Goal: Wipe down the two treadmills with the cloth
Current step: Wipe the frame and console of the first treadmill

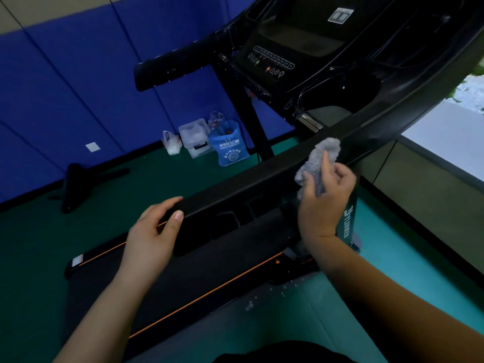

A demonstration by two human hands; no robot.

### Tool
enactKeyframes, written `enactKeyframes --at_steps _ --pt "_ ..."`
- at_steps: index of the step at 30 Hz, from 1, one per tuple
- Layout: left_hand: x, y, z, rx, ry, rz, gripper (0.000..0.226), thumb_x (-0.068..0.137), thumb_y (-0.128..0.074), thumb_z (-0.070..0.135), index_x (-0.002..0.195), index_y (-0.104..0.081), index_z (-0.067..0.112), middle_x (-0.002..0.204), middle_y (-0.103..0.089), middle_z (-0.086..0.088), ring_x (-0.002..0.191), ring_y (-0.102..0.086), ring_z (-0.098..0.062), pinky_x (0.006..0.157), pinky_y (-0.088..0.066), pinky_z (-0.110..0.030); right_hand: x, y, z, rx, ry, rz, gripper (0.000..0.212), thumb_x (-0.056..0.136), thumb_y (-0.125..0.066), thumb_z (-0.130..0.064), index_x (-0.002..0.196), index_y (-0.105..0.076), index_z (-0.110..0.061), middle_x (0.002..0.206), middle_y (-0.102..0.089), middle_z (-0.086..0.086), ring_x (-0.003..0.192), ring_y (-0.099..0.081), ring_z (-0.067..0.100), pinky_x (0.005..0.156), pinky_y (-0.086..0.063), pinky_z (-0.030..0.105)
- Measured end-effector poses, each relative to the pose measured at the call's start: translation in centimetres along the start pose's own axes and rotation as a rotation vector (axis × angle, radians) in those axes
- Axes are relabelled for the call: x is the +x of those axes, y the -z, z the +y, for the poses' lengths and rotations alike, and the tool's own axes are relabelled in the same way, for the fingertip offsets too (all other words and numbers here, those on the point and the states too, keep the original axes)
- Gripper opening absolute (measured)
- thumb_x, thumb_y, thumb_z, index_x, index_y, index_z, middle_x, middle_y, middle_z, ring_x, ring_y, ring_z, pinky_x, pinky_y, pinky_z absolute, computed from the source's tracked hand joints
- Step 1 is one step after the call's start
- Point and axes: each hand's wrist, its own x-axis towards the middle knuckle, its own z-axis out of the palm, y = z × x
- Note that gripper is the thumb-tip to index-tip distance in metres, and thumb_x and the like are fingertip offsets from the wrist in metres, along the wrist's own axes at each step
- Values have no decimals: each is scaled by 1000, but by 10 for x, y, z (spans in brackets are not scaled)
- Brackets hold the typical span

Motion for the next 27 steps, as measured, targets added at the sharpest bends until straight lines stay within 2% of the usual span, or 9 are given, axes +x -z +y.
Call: enactKeyframes --at_steps 5,8,11,13,17,19,22,24,27 --pt "-1 -2 0 -17 5 18 27 94 -55 24 120 -63 30 105 -58 16 105 -53 -6 91 -37 -19 -51 -9 -10 67 -23 -136 52 84 -69 -9 133 -53 -3 118 -38 8 104 -33 -3 98 -25 0" --pt "1 1 -4 -14 -2 8 24 92 -58 27 114 -65 34 104 -59 16 104 -57 -10 94 -45 -29 -29 -1 -8 80 -63 -56 44 82 -71 -6 124 -62 -6 111 -42 5 90 -40 -7 90 -30 -1" --pt "5 2 -8 -4 -41 22 20 90 -61 28 108 -66 35 102 -62 13 99 -60 -11 92 -49 -36 -13 3 -13 115 -157 -15 23 81 -74 -13 103 -68 -9 104 -48 3 85 -48 -4 84 -36 1" --pt "7 1 -11 -12 -75 26 18 90 -61 28 105 -65 36 102 -64 12 98 -59 -9 91 -49 -35 -34 -5 -21 114 -209 -23 14 82 -74 -19 84 -60 -19 96 -51 6 77 -47 0 80 -40 10" --pt "12 7 -20 -2 -158 -29 19 89 -61 32 108 -64 34 105 -64 12 100 -59 -8 88 -49 -31 -110 -30 -37 81 -204 -158 23 82 -73 -20 73 -52 -20 87 -50 5 75 -48 -4 71 -34 3" --pt "17 13 -24 21 -200 -97 24 88 -61 34 112 -63 33 103 -62 16 99 -58 -4 84 -47 -23 -114 -37 -38 60 -218 -45 21 83 -70 -23 75 -53 -17 88 -50 7 73 -44 5 74 -37 8" --pt "25 21 -30 80 -288 -196 28 87 -62 35 114 -60 37 100 -57 22 96 -56 1 75 -42 -12 -90 -39 -35 57 -371 186 15 88 -66 -27 95 -62 -15 103 -52 7 87 -47 8 84 -38 9" --pt "31 24 -34 81 -336 -229 29 85 -63 37 115 -61 38 101 -58 21 96 -57 2 74 -43 -11 -97 -47 -39 112 -431 235 16 89 -65 -26 99 -62 -13 107 -52 8 83 -47 2 80 -33 0" --pt "39 25 -41 65 -401 -242 34 84 -63 43 116 -63 33 104 -63 15 95 -59 -1 77 -50 -19 -148 -72 -59 120 -346 239 9 88 -67 -15 88 -62 -8 100 -54 13 79 -46 -10 77 -30 -3"
